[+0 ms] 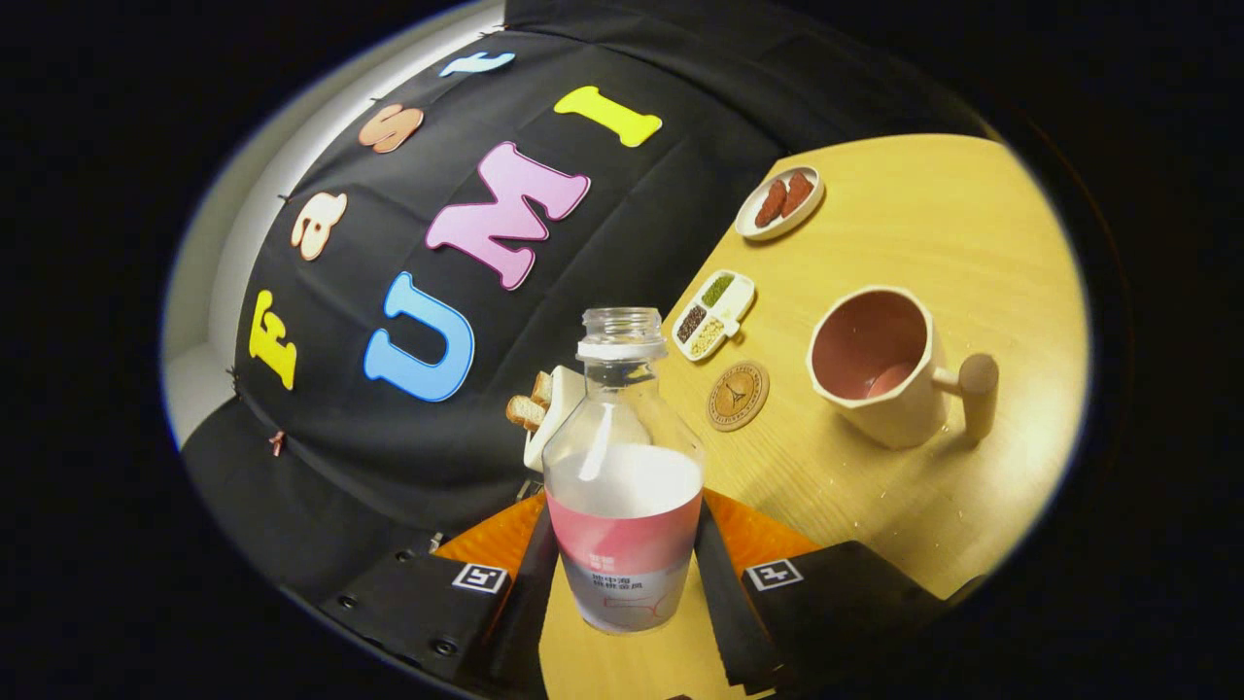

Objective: Take the bottle from table, then pour the juice into the cup, finally place the bottle on the coaster

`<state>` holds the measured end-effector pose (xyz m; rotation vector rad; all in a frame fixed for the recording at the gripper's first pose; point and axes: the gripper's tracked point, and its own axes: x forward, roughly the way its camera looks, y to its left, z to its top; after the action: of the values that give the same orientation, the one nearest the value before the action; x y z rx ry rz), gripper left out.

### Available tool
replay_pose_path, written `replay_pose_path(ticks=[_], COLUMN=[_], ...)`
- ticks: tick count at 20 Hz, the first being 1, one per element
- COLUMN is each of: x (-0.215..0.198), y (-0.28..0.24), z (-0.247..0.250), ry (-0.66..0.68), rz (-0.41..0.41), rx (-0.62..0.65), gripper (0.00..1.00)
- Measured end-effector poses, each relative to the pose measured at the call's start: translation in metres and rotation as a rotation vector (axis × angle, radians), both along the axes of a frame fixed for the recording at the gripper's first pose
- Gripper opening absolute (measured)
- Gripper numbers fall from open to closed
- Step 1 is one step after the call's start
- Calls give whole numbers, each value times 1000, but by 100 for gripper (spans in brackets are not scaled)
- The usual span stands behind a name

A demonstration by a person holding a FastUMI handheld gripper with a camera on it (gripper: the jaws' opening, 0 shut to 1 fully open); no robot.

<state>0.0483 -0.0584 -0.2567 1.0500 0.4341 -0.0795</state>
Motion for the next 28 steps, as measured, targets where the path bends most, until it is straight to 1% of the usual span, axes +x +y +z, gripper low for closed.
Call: replay_pose_path(ticks=[3, 12, 16, 19, 28], x=[5, 15, 21, 22, 26], y=[-5, -32, -40, -41, -43], z=[0, -17, -19, -27, -26], ry=[-2, 39, 55, 69, 68], rz=[-34, -202, -252, -267, -315], rx=[103, 403, 521, 554, 632], gripper=[74, 74, 74, 74, 74])
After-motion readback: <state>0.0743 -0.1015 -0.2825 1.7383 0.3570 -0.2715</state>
